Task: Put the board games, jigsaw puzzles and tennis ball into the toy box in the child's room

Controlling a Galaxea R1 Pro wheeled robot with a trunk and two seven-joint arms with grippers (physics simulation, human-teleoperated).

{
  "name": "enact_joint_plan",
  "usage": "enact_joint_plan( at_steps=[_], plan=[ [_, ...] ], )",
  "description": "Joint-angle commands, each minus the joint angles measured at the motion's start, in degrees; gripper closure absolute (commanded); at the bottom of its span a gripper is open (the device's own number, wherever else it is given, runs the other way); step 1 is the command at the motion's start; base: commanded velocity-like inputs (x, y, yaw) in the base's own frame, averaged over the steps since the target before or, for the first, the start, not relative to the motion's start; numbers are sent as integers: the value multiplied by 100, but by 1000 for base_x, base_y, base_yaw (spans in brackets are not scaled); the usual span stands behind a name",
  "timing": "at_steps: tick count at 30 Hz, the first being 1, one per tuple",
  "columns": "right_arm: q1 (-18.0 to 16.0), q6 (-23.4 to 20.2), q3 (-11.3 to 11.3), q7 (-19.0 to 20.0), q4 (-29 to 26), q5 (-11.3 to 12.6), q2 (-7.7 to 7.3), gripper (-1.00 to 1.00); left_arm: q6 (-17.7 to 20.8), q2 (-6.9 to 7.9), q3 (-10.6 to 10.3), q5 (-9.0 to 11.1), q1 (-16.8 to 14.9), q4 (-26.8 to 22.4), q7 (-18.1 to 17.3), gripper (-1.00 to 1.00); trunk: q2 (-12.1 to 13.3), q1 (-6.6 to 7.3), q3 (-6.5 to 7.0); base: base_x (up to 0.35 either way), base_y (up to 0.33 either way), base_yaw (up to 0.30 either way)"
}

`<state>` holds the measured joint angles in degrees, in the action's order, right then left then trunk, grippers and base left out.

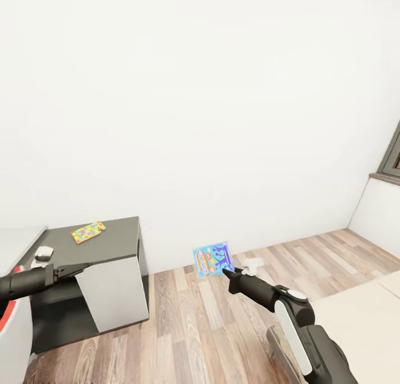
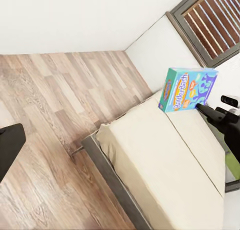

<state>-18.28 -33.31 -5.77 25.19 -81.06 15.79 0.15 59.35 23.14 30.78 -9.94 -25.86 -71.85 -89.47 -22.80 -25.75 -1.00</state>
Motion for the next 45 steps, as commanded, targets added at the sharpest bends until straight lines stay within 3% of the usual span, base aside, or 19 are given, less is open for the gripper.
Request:
enact_joint_plan(
  at_steps=[1, 5, 9, 13, 16, 17, 18, 20, 22, 24, 28, 33, 39, 45],
  plan=[
    [-3, -42, 4, 4, -6, 41, 12, 100, 58, 1, 6, -60, -7, -4, -53, -100, -11, -3, -11, 0, 0, 293],
    [-16, -108, -70, -1, -18, 39, 129, 100, 59, 22, 15, -62, -7, -5, -53, -100, -11, -3, -11, 0, 0, 293],
    [-105, -612, -117, -112, -188, 28, 315, 100, 59, 46, 31, -81, -7, -5, -53, -100, -11, -3, -11, 0, 0, 293],
    [-193, -1105, -106, -252, -477, 30, 313, 100, 65, 121, 170, -77, -2, -11, -53, -100, -11, -3, -11, 0, 0, 293],
    [-219, -1319, -89, -290, -569, 36, 319, 100, 65, 324, 461, -67, 6, -19, -53, -100, -11, -3, -15, 0, 0, 288],
    [-226, -1352, -86, -295, -585, 37, 322, 100, 65, 431, 576, -61, 15, -20, -53, -100, -11, -3, -18, 0, 0, 284],
    [-258, -1416, -83, -295, -621, 58, 311, 100, 65, 627, 788, -12, 40, -21, -53, -100, -11, -3, -21, 0, 0, 282],
    [-287, -1602, -77, -288, -736, 83, 312, 100, 65, 832, 1050, 158, 122, -19, -53, -100, -11, -3, -28, 0, 0, 281],
    [-299, -1821, -68, -261, -814, 103, 307, 100, 65, 1009, 1236, 463, 249, -16, -53, -100, -11, -3, -35, 0, 0, 278],
    [-308, -1937, -53, -249, -850, 113, 313, 100, 65, 1254, 1339, 869, 468, -3, -53, -100, -11, -3, -42, 0, 0, 275],
    [-315, -1990, -42, -243, -864, 118, 305, 100, 65, 1575, 1388, 1387, 803, 36, -53, -100, -11, -3, -58, 0, 0, 272],
    [-311, -1996, -38, -243, -867, 121, 299, 100, 65, 1666, 1435, 1616, 896, 47, -53, -100, -11, -3, -80, 0, 0, 268],
    [-308, -1957, -45, -249, -867, 119, 323, 100, 65, 1676, 1586, 1641, 906, 48, -53, -100, -11, -3, -101, 0, 0, 267],
    [-303, -1928, -88, -270, -867, 118, 357, 100, 65, 1670, 1601, 1636, 908, 48, -53, -100, -11, -3, -121, 0, 0, 267]
  ],
)
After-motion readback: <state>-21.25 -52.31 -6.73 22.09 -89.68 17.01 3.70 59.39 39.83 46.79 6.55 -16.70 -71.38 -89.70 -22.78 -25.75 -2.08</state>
